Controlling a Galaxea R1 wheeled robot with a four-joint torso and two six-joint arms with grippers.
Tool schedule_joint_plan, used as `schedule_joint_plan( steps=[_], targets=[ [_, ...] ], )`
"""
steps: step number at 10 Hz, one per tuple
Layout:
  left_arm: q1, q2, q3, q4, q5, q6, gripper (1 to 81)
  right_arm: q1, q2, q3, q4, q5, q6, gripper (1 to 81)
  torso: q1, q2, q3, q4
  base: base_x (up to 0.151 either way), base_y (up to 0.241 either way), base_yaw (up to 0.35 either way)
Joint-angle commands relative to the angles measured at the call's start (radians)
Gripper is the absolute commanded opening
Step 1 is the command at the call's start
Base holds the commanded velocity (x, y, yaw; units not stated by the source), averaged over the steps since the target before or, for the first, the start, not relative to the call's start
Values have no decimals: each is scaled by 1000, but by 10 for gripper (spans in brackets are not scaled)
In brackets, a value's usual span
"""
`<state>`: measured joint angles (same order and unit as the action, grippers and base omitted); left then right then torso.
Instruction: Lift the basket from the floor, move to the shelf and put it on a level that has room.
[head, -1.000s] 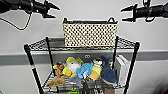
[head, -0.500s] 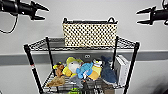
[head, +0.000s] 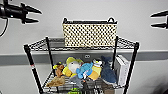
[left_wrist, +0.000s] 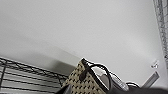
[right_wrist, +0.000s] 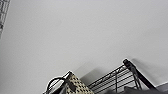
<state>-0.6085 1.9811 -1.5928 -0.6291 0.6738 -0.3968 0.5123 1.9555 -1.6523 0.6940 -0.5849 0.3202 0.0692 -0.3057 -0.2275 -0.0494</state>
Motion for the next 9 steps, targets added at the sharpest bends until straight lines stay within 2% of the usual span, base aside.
schedule_joint_plan(
  steps=[1,2,5,7,9],
  targets=[
    [-138,-78,33,63,56,6,811,128,-22,14,-43,-53,3,811,0,0,0,0,0,0,0],
    [-138,-104,40,74,64,6,811,120,-45,11,-56,-61,3,811,0,0,0,0,0,0,0],
    [-128,-192,88,135,107,4,811,42,-122,17,-148,-110,13,811,-1,0,1,0,0,0,0],
    [-95,-235,89,174,141,4,811,-42,-137,-1,-171,-127,13,811,-1,0,1,0,0,0,0],
    [-12,-264,83,208,138,4,811,-105,-134,-26,-186,-136,13,811,-2,-1,2,0,0,0,0]
  ],
)
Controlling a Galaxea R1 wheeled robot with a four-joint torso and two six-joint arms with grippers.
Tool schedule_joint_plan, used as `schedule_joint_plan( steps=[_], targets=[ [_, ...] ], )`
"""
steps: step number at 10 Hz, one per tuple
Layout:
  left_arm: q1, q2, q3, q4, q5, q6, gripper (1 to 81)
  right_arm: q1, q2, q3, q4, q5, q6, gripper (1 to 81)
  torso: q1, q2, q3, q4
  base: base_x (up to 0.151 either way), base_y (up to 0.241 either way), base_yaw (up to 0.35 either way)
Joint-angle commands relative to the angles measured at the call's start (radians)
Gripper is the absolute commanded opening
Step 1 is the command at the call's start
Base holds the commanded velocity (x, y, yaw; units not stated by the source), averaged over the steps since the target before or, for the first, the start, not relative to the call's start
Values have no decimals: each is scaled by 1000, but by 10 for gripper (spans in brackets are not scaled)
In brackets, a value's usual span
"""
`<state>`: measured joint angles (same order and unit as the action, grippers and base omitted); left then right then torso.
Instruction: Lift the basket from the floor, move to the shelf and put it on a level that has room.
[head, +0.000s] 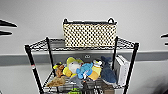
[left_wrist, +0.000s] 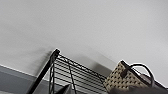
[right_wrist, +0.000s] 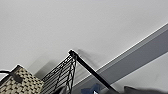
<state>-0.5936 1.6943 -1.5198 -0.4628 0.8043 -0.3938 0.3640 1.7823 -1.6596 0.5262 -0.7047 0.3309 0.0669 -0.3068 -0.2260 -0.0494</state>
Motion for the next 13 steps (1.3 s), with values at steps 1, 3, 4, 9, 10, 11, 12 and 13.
schedule_joint_plan(
  steps=[1,3,4,9,10,11,12,13],
  targets=[
    [13,10,4,67,0,-3,811,22,45,-28,-55,-51,4,811,0,0,0,0,0,0,0],
    [62,-7,-14,75,-2,1,811,-50,42,-55,-78,-68,8,811,0,0,0,0,0,0,0],
    [82,-23,-13,76,-2,1,811,-98,39,-69,-75,-68,8,811,0,0,0,0,0,0,0],
    [186,-138,16,84,-10,20,811,-285,33,-100,-90,-59,5,811,0,0,0,0,0,0,0],
    [252,-146,16,82,-23,21,811,-339,42,-110,-92,-49,7,811,0,0,0,0,0,0,0],
    [289,-146,16,81,-53,20,811,-374,53,-118,-92,-41,4,811,0,0,0,0,0,0,0],
    [306,-146,15,82,-56,20,811,-405,62,-118,-92,-41,5,811,0,0,0,0,0,0,0],
    [338,-139,12,84,-59,20,811,-437,68,-118,-92,-41,5,811,0,0,0,0,0,0,0]
  ],
)
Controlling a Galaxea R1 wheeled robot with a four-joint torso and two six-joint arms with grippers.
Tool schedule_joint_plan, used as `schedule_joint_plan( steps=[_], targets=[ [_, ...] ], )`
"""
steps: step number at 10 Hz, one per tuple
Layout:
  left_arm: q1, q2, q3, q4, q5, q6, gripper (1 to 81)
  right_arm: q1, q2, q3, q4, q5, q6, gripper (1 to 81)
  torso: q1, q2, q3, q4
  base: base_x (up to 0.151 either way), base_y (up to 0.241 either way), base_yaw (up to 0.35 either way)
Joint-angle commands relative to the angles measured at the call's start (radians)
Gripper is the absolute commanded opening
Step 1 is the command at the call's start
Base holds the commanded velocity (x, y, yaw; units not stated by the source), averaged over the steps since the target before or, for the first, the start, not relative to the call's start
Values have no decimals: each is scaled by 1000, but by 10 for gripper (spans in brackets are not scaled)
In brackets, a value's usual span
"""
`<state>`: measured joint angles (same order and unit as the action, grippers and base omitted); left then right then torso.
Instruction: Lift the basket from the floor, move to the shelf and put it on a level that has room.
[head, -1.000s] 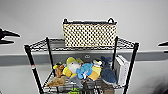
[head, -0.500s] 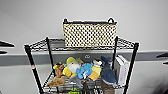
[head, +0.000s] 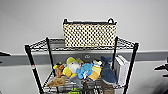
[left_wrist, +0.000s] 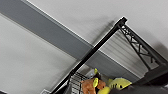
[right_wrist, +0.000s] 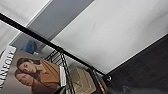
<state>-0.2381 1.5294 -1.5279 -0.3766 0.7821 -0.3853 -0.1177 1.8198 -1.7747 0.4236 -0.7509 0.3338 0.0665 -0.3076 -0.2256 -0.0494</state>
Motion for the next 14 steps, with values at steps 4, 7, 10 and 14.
schedule_joint_plan(
  steps=[4,7,10,14],
  targets=[
    [160,75,-12,21,-86,13,811,-96,88,-40,15,8,-6,811,0,0,0,0,0,0,0],
    [363,123,-44,21,-196,19,811,-233,124,-28,18,99,-9,811,0,0,0,0,0,0,0],
    [487,144,-44,25,-259,51,811,-342,124,15,17,173,-19,811,0,0,0,0,0,0,0],
    [656,187,-48,27,-268,134,811,-489,98,86,10,243,-62,811,0,0,0,0,0,0,0]
  ],
)
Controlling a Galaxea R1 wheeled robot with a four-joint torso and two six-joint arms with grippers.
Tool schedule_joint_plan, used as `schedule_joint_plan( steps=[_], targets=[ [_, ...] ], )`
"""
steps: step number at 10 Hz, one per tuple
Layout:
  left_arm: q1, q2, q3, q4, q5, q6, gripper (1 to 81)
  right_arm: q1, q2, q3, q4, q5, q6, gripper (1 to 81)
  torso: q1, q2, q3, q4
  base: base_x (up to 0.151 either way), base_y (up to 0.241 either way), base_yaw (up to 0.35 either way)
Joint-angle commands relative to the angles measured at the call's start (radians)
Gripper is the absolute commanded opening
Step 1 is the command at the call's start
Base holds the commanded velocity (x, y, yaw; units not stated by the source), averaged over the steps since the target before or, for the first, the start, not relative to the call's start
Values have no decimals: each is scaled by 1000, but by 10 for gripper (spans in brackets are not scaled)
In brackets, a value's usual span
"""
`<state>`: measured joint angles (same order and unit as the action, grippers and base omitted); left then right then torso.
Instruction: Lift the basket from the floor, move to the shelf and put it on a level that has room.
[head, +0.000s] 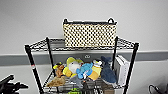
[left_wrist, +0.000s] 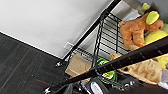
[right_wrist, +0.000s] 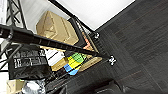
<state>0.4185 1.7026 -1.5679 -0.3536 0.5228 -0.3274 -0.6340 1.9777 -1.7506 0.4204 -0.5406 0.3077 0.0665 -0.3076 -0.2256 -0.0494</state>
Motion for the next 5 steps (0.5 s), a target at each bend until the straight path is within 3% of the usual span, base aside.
schedule_joint_plan(
  steps=[1,5],
  targets=[
    [41,26,-18,1,-9,131,811,-14,-64,74,12,47,-70,811,0,0,0,0,0,0,0],
    [173,59,-24,2,-6,317,811,-152,-66,136,12,77,-217,811,0,0,0,0,0,0,0]
  ],
)
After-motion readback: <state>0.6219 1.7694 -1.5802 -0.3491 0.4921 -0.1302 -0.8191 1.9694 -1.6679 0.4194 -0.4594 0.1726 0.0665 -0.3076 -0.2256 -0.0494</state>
